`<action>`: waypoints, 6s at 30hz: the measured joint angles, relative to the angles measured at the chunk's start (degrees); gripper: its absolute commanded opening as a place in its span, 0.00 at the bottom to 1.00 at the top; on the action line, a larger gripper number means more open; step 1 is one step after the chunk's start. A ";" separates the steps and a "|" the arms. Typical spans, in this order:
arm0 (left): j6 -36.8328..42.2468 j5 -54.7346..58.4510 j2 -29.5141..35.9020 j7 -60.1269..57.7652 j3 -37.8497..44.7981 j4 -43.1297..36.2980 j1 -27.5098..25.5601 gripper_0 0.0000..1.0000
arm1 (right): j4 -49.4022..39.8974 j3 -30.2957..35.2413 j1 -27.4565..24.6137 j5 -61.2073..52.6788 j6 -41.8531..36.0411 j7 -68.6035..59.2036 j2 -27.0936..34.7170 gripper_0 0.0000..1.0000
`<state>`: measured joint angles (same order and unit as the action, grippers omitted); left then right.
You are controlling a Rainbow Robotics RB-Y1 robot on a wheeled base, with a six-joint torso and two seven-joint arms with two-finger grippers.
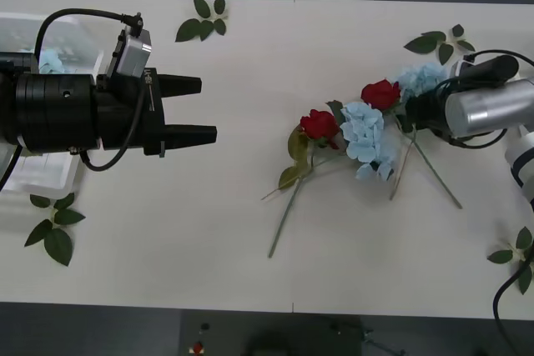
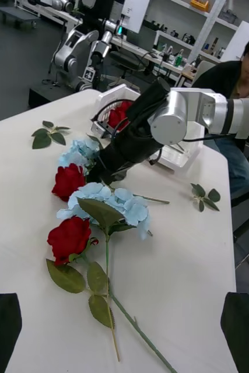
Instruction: Put the red flowers into the right box and the blue flowers into the left box
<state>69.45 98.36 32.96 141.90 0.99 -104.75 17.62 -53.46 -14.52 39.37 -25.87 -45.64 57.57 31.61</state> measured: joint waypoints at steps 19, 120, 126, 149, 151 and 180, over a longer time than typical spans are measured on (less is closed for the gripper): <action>0.00 0.00 0.00 0.00 0.00 0.00 0.00 1.00 | -6.81 7.38 0.00 -10.35 -3.31 3.88 2.77 0.00; -14.81 21.72 15.67 0.00 -9.40 13.29 2.39 0.00 | -42.82 -6.64 -8.32 -101.94 18.66 83.53 -5.55 0.97; -14.32 29.65 34.58 0.00 -3.74 13.22 -9.66 0.00 | -42.82 -6.67 -8.10 -101.94 18.66 82.97 -5.52 1.00; -12.77 -3.60 47.45 0.00 11.84 27.27 -29.53 0.06 | -21.96 -28.40 8.62 -66.26 -10.44 19.67 25.29 1.00; -13.82 -7.77 47.47 0.00 11.85 27.32 -29.53 0.28 | -19.83 -22.37 10.17 -52.95 -26.96 14.35 23.80 1.00; -8.20 8.29 37.66 -7.20 16.25 5.60 -16.11 0.56 | -12.56 -19.55 12.88 -27.53 -30.68 13.13 14.86 1.00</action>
<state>61.24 106.66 70.62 134.70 17.24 -99.14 1.51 -66.01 -34.07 52.26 -53.41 -76.32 70.70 46.47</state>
